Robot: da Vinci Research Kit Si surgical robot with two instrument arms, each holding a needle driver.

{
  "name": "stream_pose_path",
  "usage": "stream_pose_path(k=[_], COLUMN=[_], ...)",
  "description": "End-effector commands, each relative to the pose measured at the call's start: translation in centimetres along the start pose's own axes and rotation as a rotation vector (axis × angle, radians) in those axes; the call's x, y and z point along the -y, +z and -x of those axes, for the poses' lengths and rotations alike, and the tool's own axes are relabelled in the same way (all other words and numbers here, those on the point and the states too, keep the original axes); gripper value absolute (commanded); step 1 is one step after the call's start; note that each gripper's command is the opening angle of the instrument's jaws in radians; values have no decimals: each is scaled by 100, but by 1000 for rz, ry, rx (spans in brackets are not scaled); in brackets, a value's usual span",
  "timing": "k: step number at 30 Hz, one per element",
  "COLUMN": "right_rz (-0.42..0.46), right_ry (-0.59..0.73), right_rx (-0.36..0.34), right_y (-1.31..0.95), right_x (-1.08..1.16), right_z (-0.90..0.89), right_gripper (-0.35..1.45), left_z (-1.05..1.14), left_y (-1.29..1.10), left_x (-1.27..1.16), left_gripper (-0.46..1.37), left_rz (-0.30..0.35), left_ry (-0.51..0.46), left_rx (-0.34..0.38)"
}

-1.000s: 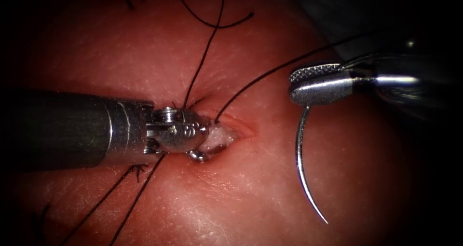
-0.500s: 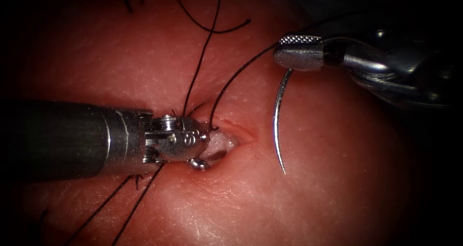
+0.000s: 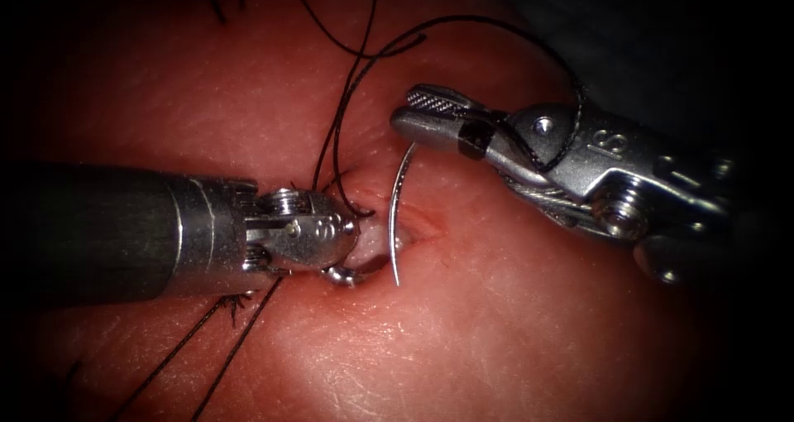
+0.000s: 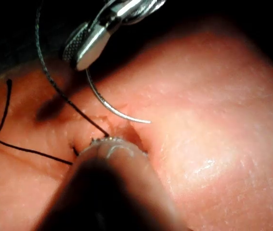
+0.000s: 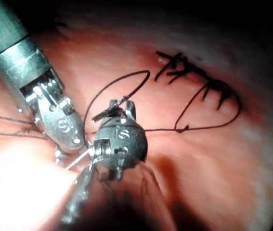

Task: Wound Closure
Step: Use the right gripper to throw the needle through the bottom of the wound

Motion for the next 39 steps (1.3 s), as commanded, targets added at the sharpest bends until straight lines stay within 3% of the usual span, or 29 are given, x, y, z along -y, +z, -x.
stream_pose_path(k=[1, 8, 17, 23, 32, 35, 36, 38, 39], right_rz=[16, 50, 74, 72, 69, 64, 63, 54, 56], right_ry=[-7, -61, -138, -186, -214, -223, -224, -225, -225], right_rx=[-11, -52, -123, -136, -141, -133, -130, -118, -113], right_y=[0, 5, 12, 6, -9, -11, -11, -11, -11], right_x=[-1, -3, 20, 35, 36, 36, 35, 33, 32], right_z=[2, 4, 28, 49, 65, 67, 67, 68, 68], right_gripper=[-35, -35, -35, -35, -35, -35, -35, -35, -35], left_z=[0, 0, -1, 0, -7, -13, -15, -22, -28], left_y=[0, 0, -1, -4, -10, -16, -19, -28, -34], left_x=[-1, -2, -4, -4, -10, -12, -13, -15, -15], left_gripper=[108, 105, 99, 93, 79, 62, 47, -4, -16], left_rz=[1, 0, 1, 6, 11, 15, 16, 18, 13], left_ry=[-6, -8, -32, -73, -158, -178, -182, -189, -178], left_rx=[1, 1, -1, 0, 3, -11, -23, -75, -122])
